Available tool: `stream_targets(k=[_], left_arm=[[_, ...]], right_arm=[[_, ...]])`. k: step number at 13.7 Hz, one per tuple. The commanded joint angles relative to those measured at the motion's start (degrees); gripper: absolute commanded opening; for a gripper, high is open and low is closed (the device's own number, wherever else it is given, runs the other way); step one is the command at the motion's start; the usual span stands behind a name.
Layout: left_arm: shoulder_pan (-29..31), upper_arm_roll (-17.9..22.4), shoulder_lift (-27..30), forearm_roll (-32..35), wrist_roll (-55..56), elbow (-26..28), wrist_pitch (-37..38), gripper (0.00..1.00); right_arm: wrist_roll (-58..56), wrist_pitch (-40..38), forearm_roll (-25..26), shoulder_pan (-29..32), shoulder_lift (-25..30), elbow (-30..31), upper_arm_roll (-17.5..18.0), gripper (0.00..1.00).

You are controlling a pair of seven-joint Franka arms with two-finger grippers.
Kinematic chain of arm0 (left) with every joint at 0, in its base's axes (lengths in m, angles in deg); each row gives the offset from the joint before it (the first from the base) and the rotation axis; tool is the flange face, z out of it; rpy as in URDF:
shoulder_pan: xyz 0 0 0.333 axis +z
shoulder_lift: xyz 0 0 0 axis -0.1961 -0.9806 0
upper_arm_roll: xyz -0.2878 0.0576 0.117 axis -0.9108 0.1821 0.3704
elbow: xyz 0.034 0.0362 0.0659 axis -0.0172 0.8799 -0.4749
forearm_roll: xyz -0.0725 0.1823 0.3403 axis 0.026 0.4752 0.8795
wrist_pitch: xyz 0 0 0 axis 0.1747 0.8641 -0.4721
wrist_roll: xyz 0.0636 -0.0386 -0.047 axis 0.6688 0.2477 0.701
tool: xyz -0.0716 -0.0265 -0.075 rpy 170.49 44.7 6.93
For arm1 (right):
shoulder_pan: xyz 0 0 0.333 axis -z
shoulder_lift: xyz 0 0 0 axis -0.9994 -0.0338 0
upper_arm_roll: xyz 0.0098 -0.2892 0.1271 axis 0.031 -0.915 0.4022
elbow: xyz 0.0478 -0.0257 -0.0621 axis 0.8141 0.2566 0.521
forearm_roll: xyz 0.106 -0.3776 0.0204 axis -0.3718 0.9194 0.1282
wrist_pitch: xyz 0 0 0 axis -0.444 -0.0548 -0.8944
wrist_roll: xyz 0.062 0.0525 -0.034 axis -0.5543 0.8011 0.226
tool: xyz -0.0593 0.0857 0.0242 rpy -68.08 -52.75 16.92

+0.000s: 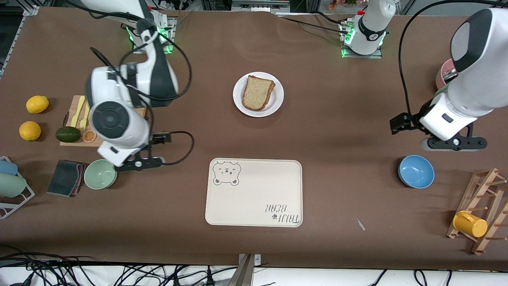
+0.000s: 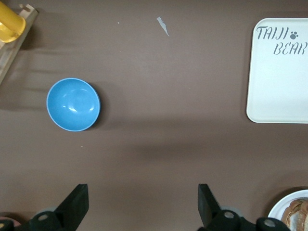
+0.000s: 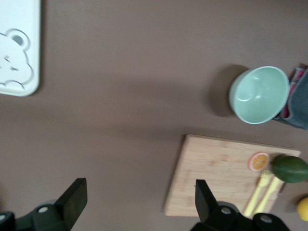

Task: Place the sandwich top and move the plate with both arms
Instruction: 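Withdraw the right gripper to rest while the left gripper reaches out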

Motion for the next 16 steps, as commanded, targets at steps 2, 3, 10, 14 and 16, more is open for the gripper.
stream_targets(k=[2, 3, 10, 14, 16], left_arm=[[1.6, 0.4, -2.0, -12.4, -0.5, -1.1, 0.3, 1.00], [2.3, 0.4, -2.9, -15.0, -2.7, -1.1, 0.3, 1.00], [7.6, 0.4, -7.2, -27.6, -19.1, -0.9, -1.3, 1.00], [8.2, 0.2, -10.8, -29.4, -19.2, 0.1, -5.5, 1.00], [7.8, 0.0, -12.1, -30.6, -21.4, 0.7, -5.5, 1.00]], right_arm=[[-10.7, -3.0, -1.3, 4.8, 1.7, 1.6, -1.7, 0.99], [-12.0, -2.1, -3.4, 6.2, 1.8, 2.6, -1.6, 0.99], [-12.5, -2.2, 10.6, 27.5, 8.7, 4.8, 19.5, 1.00], [-9.0, 2.2, 11.1, 35.2, 17.2, 13.1, 29.7, 1.00], [-7.0, 7.2, 8.5, 39.0, 22.4, 20.5, 29.9, 1.00]])
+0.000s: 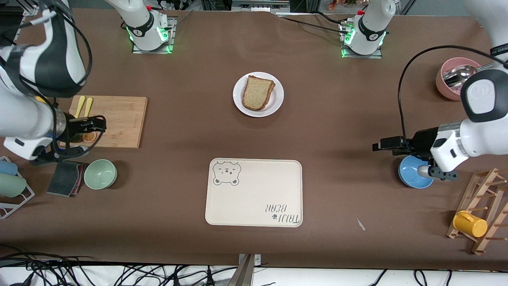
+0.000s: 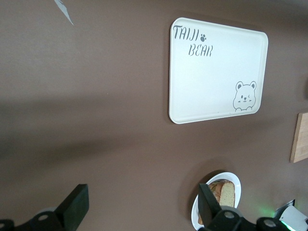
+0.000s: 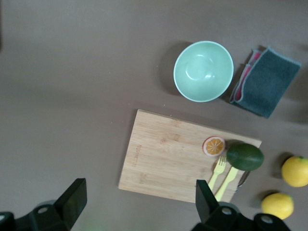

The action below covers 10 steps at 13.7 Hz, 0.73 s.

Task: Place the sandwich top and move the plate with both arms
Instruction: 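Withdraw the right gripper to rest while the left gripper reaches out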

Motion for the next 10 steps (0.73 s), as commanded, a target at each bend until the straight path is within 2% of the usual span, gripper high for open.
stream_targets(k=[1, 2, 3, 4, 6, 7, 8, 10], left_arm=[[-0.6, -0.5, -2.1, -2.7, -3.5, 0.4, -1.0, 1.00], [-0.7, -1.3, -2.6, -3.8, -3.6, 0.4, -2.2, 1.00], [-0.8, -1.7, -2.8, -3.9, -3.7, 0.9, -3.1, 0.98], [-0.8, -2.2, -2.7, -3.9, -4.5, 2.7, -3.7, 0.96], [-0.8, -4.5, -2.5, -4.5, -8.6, 7.1, -7.5, 0.95], [-0.9, -5.4, -2.5, -4.4, -8.5, 9.3, -10.6, 0.95], [-1.1, -6.3, -2.6, -4.5, -8.5, 11.2, -12.7, 0.99], [-1.1, -9.2, -3.0, -7.4, -8.5, 15.6, -17.9, 0.99]], right_arm=[[1.2, 9.4, -2.0, 5.8, 11.1, 14.0, 1.7, 1.00], [1.3, 14.1, -2.1, 7.3, 13.7, 16.7, 1.8, 1.00], [1.2, 15.4, -2.1, 8.2, 14.0, 17.5, 1.9, 1.00], [0.9, 15.3, -2.3, 10.4, 14.2, 17.4, 2.1, 1.00], [1.4, 13.2, -5.8, 13.0, 15.9, 17.0, 4.0, 1.00], [1.2, 13.6, -7.7, 13.1, 15.9, 16.6, 3.7, 1.00], [1.3, 13.2, -8.0, 12.7, 15.9, 15.8, 3.1, 1.00], [0.8, 12.5, -7.0, 11.1, 18.2, 15.3, 1.5, 1.00]])
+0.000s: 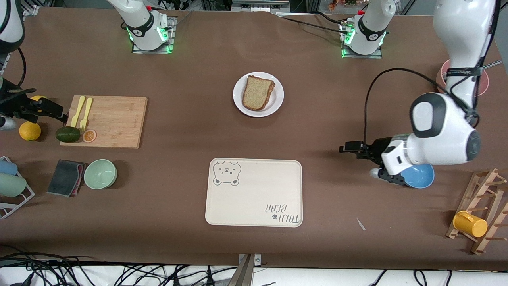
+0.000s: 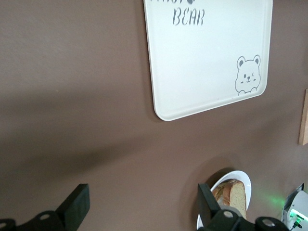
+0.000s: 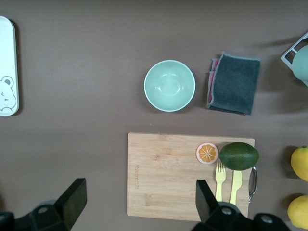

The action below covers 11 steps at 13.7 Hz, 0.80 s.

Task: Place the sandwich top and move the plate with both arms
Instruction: 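Move the left gripper to the rim of the white plate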

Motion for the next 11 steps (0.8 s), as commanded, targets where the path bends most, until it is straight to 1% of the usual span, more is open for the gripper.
stream_targets(k=[1, 3, 5, 7, 9, 10, 11], left_arm=[[0.1, -3.8, 1.0, -6.3, -2.7, 7.6, -6.7, 0.99], [0.4, -5.5, 1.7, -7.1, -3.9, 9.4, -6.5, 0.99], [0.6, -6.6, 1.7, -8.1, -8.9, 10.6, -6.5, 0.99], [0.6, -6.9, 1.1, -13.0, -15.3, 13.8, -5.9, 0.99], [0.4, -7.6, 1.3, -14.7, -17.4, 15.4, -5.6, 0.99], [0.4, -8.1, 1.0, -17.2, -18.1, 16.1, -5.6, 0.99], [0.5, -8.5, 1.2, -20.4, -21.6, 17.7, -5.6, 0.99]], right_arm=[[0.2, -1.8, 1.4, -1.1, 3.0, -0.6, -1.2, 1.00], [0.2, -3.9, 2.2, -1.4, 2.3, -2.3, -1.1, 1.00], [0.7, -6.3, 2.4, -1.4, 2.7, -2.7, 0.0, 1.00], [0.8, -7.0, 2.4, -1.4, 2.9, -2.7, -0.5, 1.00], [0.0, -7.2, 2.8, -1.3, 2.8, -4.4, -0.9, 1.00], [0.3, -8.3, 2.9, -1.3, 2.9, -4.5, -0.8, 1.00], [0.6, -8.8, 2.9, -1.3, 2.9, -4.8, -0.6, 1.00]])
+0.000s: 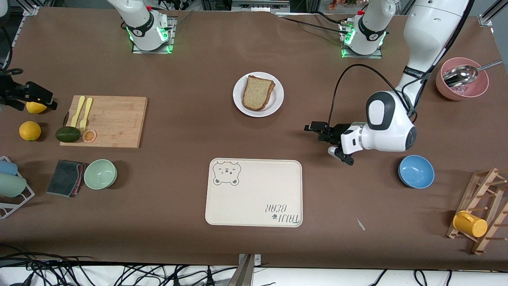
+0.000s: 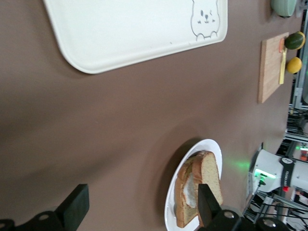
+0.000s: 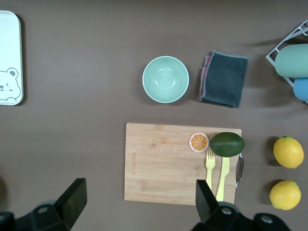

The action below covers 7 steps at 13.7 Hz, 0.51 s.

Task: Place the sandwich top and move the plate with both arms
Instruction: 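Move the left gripper to the rim of the white plate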

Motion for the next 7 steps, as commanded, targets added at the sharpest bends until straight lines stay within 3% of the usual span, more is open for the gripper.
stream_targets(k=[1, 4, 7], left_arm=[[1.1, -1.2, 2.0, -8.5, -10.6, 5.4, 0.3, 0.99], [0.2, -1.2, 2.6, -15.3, -12.9, 8.3, 0.3, 0.98], [-0.3, -1.3, 0.7, -15.8, -13.3, 8.4, 0.0, 0.98]], right_arm=[[0.6, -1.9, 0.7, -0.2, -0.1, -1.8, 0.2, 1.00], [0.6, -2.4, 0.6, -0.3, -0.2, -1.9, 0.5, 1.00], [0.6, -2.5, 0.6, -0.3, -0.2, -1.8, 0.3, 1.00]])
